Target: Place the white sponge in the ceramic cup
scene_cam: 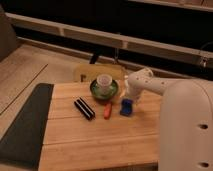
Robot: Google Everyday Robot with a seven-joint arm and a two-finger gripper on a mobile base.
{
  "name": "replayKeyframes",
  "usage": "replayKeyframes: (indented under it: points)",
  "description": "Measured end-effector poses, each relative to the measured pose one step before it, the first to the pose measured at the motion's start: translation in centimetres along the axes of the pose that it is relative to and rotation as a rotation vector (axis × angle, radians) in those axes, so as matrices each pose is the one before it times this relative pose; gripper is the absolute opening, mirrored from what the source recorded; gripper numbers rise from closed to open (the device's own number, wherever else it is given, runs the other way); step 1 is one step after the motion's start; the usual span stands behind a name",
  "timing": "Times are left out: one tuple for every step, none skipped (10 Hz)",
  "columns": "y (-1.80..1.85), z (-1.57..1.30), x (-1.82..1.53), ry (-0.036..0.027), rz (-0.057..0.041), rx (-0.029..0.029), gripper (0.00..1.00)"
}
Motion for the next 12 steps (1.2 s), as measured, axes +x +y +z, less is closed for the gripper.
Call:
replayKeyframes:
  points:
    - [0.072,0.425,0.138,0.00799,0.00272,0.00187,0.65]
    - [0.120,0.285,0.034,0.00493,0.00162,0.00123,0.65]
    - [0.150,0.187,-0.013,0.00387,0.00129,0.00142,0.65]
    - [0.086,0.161,0.008,0.00498,0.00271,0.00209,0.65]
    - [0.006,0.110,0.018,0.00442,0.00314,0.00230,0.65]
    - [-0.129,0.168,0.065,0.00748,0.00532,0.00570,0.65]
    - [-0.108,0.081,0.026,0.00499,0.00697,0.00504,0.65]
    - [-0.261,0.105,0.088,0.01039,0.01106,0.01434,0.65]
    - [-0.413,0.032,0.070,0.01166,0.01119,0.02334,0.65]
    - [-0.085,-0.036,-0.047,0.00735,0.00585,0.02141,0.65]
    - [0.398,-0.085,-0.139,0.00215,0.00026,0.01251,0.65]
    - [0.452,-0.067,-0.081,0.00302,-0.00040,0.00851,0.65]
